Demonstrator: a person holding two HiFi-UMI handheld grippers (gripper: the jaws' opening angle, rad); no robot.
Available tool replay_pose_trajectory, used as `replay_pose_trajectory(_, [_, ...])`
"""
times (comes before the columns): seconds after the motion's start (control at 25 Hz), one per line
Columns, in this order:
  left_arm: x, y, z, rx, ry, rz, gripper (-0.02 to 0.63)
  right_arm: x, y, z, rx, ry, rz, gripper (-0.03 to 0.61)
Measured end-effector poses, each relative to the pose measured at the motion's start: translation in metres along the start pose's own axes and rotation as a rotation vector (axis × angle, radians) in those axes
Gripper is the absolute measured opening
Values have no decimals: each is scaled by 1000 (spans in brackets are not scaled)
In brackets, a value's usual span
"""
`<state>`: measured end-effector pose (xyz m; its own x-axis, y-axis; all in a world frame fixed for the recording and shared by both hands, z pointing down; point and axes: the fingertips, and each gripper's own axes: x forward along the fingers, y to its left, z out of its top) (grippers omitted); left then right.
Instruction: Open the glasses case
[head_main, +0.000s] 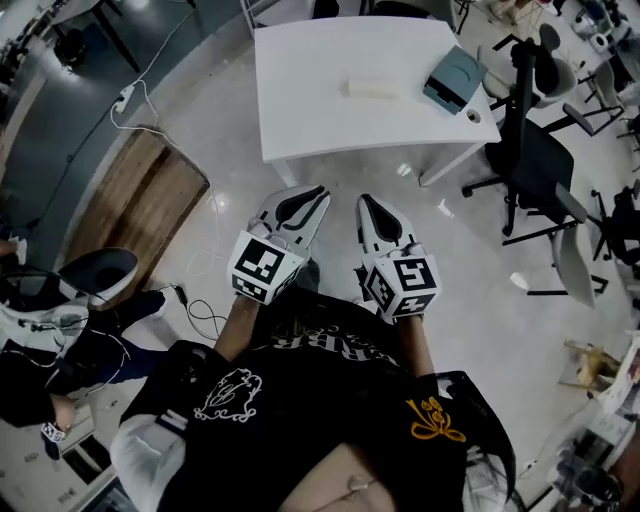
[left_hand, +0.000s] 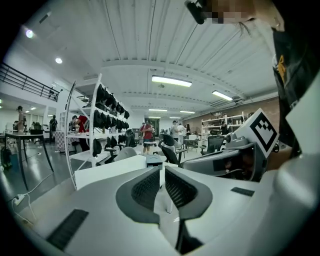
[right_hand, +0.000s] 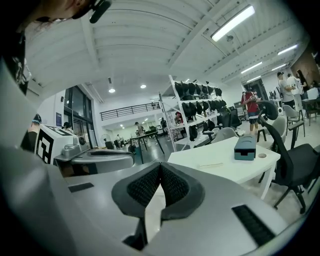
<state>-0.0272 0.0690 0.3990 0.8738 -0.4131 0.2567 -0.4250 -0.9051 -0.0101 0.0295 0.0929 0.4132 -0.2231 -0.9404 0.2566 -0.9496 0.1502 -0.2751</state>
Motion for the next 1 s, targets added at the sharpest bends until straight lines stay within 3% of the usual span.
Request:
replay_pose_trajectory(0.24, [17,65,6,15,-22,-83,46,67,2,18,2,-2,-77,14])
replay_pose_trajectory(0.52, [23,112,6,39,-30,-165,46,123,14,27,11,-13,-126,14])
replay_pose_trajectory(1.0, [38,151,0,4,-39,-242,46,154,7,31,12,16,-221,14])
